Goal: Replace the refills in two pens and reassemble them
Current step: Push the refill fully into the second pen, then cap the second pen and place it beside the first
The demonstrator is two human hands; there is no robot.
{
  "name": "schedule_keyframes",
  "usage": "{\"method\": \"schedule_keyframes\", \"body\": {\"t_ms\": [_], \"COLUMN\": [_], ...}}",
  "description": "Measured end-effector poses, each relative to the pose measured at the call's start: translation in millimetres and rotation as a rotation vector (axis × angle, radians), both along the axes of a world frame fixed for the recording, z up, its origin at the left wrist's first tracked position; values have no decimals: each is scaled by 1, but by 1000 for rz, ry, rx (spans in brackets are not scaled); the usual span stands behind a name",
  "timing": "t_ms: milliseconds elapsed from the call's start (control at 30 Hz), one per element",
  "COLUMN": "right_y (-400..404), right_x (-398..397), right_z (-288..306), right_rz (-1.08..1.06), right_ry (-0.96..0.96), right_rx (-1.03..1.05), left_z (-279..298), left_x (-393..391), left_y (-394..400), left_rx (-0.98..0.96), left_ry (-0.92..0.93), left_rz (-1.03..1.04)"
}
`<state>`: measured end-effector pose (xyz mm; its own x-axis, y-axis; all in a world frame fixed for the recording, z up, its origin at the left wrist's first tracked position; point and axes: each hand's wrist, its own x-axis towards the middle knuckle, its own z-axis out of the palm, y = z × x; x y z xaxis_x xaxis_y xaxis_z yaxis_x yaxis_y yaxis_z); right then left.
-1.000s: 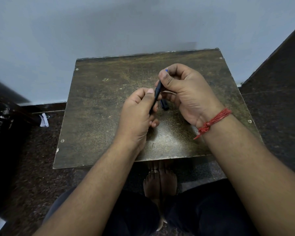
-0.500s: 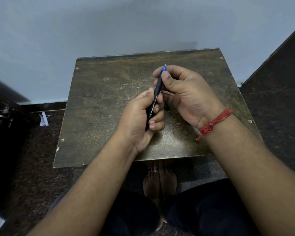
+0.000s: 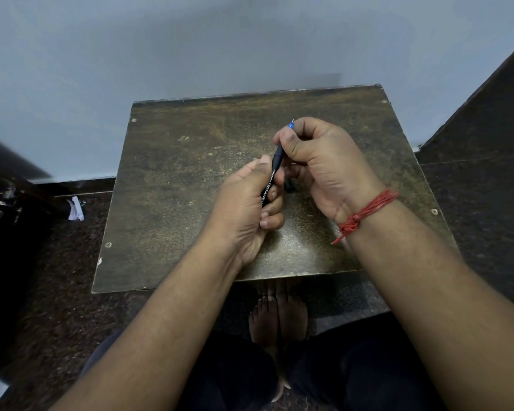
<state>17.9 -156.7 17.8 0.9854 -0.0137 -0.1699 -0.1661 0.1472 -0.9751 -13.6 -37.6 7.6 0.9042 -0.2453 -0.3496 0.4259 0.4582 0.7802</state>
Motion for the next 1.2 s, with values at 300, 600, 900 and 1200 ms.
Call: {"method": "schedule_keyframes", "body": {"t_ms": [300,600,900,1200], "right_y": [-14,11,3,-12], "right_x": [0,-10,-3,2], "right_z": [2,-3,3,5], "right_rz": [-107,178,109,-238], "right_ry": [-266,-250,-156,-54], "right_rx": [-864,-1434,-1220,-263], "left_z": [-5,-1,1,0], "left_x": [5,6,4,2], "left_y": [7,9,10,9], "left_rx": [131,199,217,241], "left_ry": [13,32,20,-35], "left_rz": [189,254,216,128]}}
